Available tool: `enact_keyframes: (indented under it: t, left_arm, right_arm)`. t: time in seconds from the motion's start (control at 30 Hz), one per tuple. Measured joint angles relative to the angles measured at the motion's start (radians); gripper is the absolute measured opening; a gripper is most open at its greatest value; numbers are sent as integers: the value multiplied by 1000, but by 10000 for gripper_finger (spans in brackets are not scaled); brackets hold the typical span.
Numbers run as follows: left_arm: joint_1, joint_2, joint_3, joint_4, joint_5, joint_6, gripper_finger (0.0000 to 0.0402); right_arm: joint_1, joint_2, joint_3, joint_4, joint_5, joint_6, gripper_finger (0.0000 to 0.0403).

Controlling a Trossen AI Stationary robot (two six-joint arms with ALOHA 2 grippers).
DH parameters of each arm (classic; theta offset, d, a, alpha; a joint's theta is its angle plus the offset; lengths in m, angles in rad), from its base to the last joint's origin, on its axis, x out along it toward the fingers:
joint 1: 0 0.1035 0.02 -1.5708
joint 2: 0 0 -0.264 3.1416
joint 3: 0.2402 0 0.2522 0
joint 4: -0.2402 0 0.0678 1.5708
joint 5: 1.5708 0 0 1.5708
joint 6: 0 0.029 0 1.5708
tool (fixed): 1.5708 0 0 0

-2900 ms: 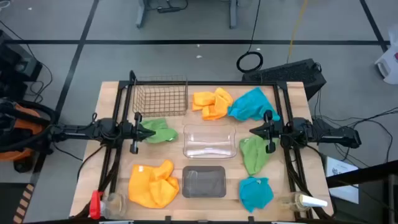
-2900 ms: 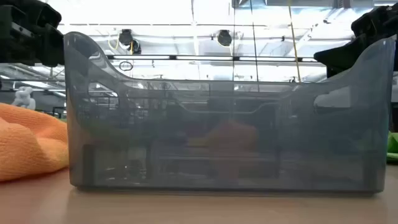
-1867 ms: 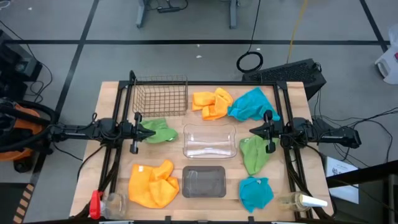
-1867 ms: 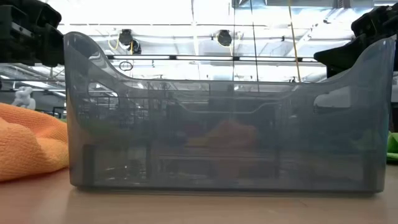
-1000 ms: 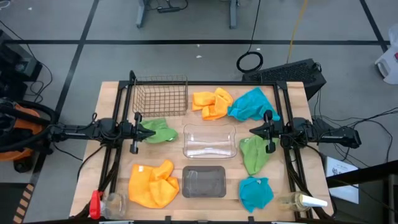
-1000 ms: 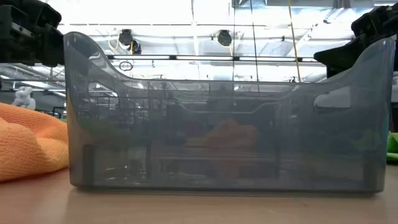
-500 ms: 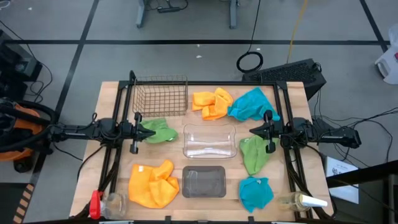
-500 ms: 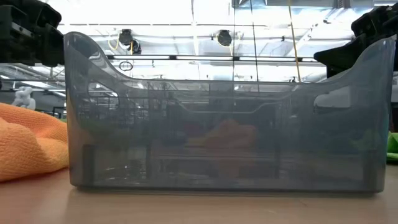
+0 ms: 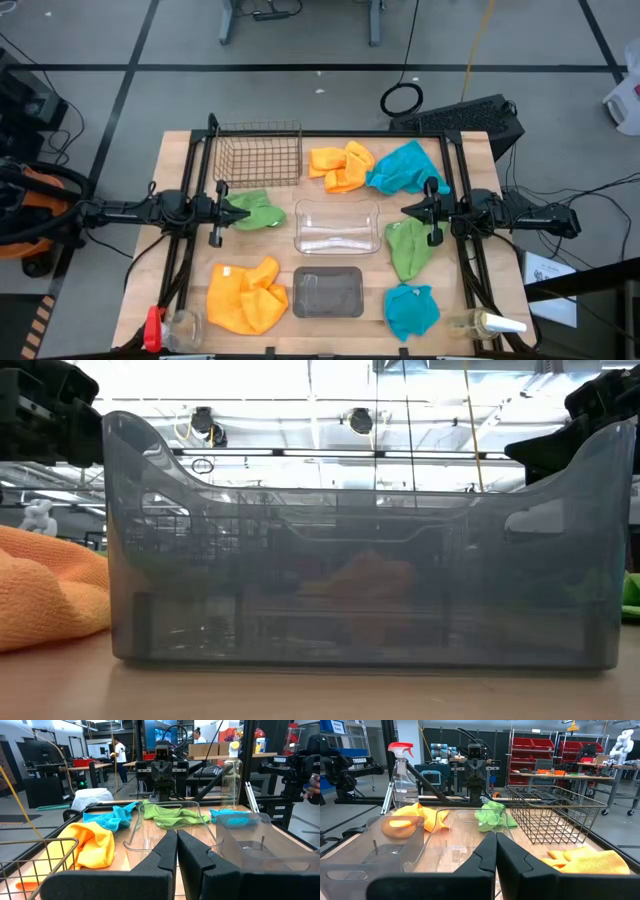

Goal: Sort microfiber towel by color & place in baskets

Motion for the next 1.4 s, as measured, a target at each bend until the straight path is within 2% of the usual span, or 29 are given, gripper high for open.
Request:
enact_keyframes:
  t: [1.2,1.4]
  left_arm:
    - [0,0,0,0,-5,0,20]
    - [0,0,0,0,-5,0,20]
  right_arm:
    - [0,0,0,9,3,-18,0]
    - [0,15,40,-1,3,-16,0]
